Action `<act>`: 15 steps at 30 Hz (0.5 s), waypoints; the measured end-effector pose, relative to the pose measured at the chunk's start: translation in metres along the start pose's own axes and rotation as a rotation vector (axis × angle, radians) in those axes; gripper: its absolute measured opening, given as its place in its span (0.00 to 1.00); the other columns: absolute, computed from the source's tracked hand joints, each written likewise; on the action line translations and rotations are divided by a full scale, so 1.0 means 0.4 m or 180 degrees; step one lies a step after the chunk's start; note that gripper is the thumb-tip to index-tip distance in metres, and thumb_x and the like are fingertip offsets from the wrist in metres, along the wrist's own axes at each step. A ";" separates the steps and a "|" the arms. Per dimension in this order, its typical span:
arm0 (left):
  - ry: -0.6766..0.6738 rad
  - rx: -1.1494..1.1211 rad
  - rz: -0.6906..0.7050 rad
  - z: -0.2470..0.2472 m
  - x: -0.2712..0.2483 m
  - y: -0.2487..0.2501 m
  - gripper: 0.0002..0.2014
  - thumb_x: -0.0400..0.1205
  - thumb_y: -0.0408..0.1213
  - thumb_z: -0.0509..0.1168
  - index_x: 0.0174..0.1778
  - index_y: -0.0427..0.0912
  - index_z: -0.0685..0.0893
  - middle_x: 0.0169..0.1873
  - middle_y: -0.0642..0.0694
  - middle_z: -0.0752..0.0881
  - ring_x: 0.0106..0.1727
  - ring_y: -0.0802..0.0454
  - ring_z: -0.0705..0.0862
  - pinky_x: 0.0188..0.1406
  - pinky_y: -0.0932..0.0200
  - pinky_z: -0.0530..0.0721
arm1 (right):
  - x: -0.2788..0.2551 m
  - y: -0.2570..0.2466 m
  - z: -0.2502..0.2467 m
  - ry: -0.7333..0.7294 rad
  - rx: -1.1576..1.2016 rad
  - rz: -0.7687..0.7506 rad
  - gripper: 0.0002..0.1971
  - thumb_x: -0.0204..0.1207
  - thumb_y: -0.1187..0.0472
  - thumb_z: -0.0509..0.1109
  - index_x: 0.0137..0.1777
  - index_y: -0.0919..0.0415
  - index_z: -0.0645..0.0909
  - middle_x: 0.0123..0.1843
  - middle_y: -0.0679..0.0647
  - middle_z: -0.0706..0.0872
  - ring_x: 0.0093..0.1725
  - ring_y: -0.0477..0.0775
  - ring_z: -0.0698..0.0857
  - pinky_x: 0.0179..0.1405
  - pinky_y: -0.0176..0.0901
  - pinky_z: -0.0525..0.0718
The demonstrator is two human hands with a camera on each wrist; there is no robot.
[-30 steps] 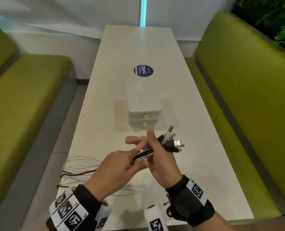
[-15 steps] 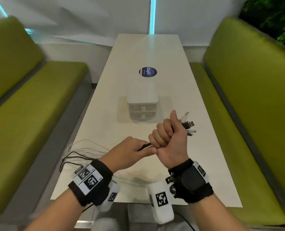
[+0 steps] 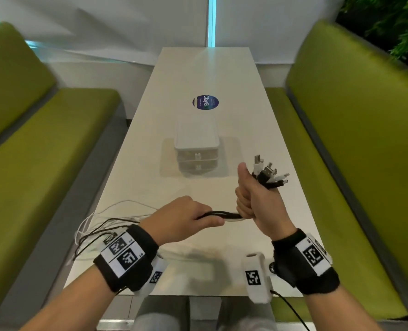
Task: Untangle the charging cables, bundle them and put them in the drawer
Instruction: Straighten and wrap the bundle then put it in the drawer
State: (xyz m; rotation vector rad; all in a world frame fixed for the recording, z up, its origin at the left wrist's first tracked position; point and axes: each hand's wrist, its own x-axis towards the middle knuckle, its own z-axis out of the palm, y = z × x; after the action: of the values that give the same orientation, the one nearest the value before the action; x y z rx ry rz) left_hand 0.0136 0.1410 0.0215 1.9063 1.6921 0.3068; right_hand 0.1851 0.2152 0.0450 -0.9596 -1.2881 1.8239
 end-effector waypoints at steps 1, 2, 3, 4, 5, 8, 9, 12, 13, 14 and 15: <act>0.0057 0.0166 0.0137 0.004 0.003 0.008 0.23 0.84 0.60 0.57 0.30 0.46 0.77 0.18 0.53 0.72 0.21 0.56 0.70 0.26 0.60 0.64 | -0.004 -0.004 0.007 0.0051 -0.0349 -0.0040 0.27 0.74 0.40 0.67 0.23 0.53 0.61 0.20 0.49 0.60 0.19 0.49 0.58 0.21 0.41 0.57; 0.0120 0.0319 0.0259 0.006 0.006 0.012 0.24 0.84 0.59 0.56 0.33 0.44 0.80 0.18 0.52 0.72 0.21 0.56 0.70 0.26 0.59 0.64 | -0.007 -0.005 0.016 0.0082 -0.0755 -0.0132 0.27 0.76 0.40 0.67 0.24 0.54 0.63 0.21 0.50 0.63 0.20 0.49 0.62 0.21 0.40 0.61; 0.0172 0.0497 0.0368 0.004 0.008 0.017 0.24 0.85 0.58 0.55 0.37 0.43 0.83 0.18 0.52 0.72 0.21 0.55 0.70 0.27 0.57 0.65 | -0.008 -0.004 0.028 0.0078 -0.1167 -0.0247 0.27 0.78 0.40 0.65 0.25 0.58 0.66 0.22 0.51 0.66 0.22 0.49 0.65 0.22 0.37 0.65; 0.0194 0.0707 0.0448 0.000 0.005 0.021 0.25 0.85 0.59 0.54 0.40 0.43 0.85 0.19 0.51 0.73 0.22 0.55 0.71 0.29 0.55 0.67 | -0.012 0.000 0.044 0.0005 -0.1498 -0.0344 0.28 0.79 0.40 0.64 0.26 0.62 0.69 0.23 0.53 0.69 0.23 0.48 0.68 0.23 0.33 0.67; 0.0179 0.0906 0.0484 -0.004 0.000 0.022 0.24 0.85 0.59 0.53 0.45 0.46 0.87 0.21 0.49 0.76 0.24 0.54 0.73 0.31 0.54 0.70 | -0.017 0.005 0.063 -0.0089 -0.1717 -0.0390 0.29 0.80 0.40 0.62 0.28 0.65 0.71 0.23 0.53 0.71 0.23 0.47 0.70 0.24 0.30 0.68; 0.0128 0.1160 0.0446 -0.021 -0.024 0.011 0.21 0.85 0.59 0.52 0.57 0.56 0.87 0.34 0.43 0.87 0.37 0.46 0.83 0.42 0.49 0.79 | -0.028 0.041 0.105 -0.0116 -0.1850 -0.0440 0.31 0.76 0.36 0.63 0.31 0.66 0.72 0.26 0.54 0.73 0.26 0.48 0.70 0.26 0.32 0.68; 0.0152 0.1172 0.0440 -0.026 -0.032 0.007 0.20 0.85 0.59 0.53 0.57 0.57 0.87 0.36 0.43 0.88 0.39 0.44 0.84 0.43 0.48 0.80 | -0.031 0.052 0.112 -0.0067 -0.1829 -0.0493 0.32 0.73 0.34 0.63 0.32 0.68 0.73 0.27 0.54 0.74 0.27 0.48 0.71 0.27 0.35 0.69; 0.0221 0.1207 0.0429 -0.049 -0.054 0.006 0.17 0.84 0.57 0.57 0.55 0.55 0.88 0.41 0.45 0.88 0.42 0.45 0.84 0.44 0.50 0.79 | -0.035 0.076 0.130 -0.0043 -0.1876 -0.0542 0.25 0.77 0.37 0.65 0.38 0.60 0.85 0.28 0.47 0.84 0.28 0.44 0.79 0.30 0.34 0.74; 0.0226 0.1183 0.0401 -0.055 -0.059 0.007 0.15 0.84 0.56 0.60 0.54 0.55 0.89 0.43 0.46 0.88 0.43 0.46 0.84 0.44 0.52 0.79 | -0.041 0.077 0.136 -0.0066 -0.1923 -0.0478 0.20 0.79 0.39 0.65 0.38 0.53 0.87 0.27 0.44 0.86 0.27 0.41 0.81 0.29 0.33 0.74; 0.0203 0.1092 0.0356 -0.059 -0.063 0.007 0.13 0.83 0.54 0.62 0.52 0.55 0.89 0.43 0.47 0.88 0.42 0.48 0.83 0.43 0.54 0.78 | -0.047 0.074 0.141 -0.0101 -0.1985 -0.0354 0.19 0.80 0.40 0.64 0.35 0.51 0.86 0.24 0.43 0.85 0.24 0.38 0.80 0.27 0.32 0.73; 0.0181 0.0966 0.0334 -0.061 -0.068 0.005 0.10 0.81 0.53 0.64 0.48 0.57 0.90 0.40 0.49 0.89 0.40 0.51 0.82 0.43 0.54 0.79 | -0.052 0.069 0.144 -0.0156 -0.2063 -0.0208 0.22 0.81 0.40 0.63 0.33 0.53 0.83 0.20 0.45 0.83 0.20 0.38 0.78 0.23 0.30 0.72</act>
State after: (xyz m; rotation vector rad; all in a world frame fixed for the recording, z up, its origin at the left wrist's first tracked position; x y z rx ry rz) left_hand -0.0022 0.1210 0.0479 2.2297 1.7597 0.1512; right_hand 0.1420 0.1646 0.0354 -1.1835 -1.9744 1.3971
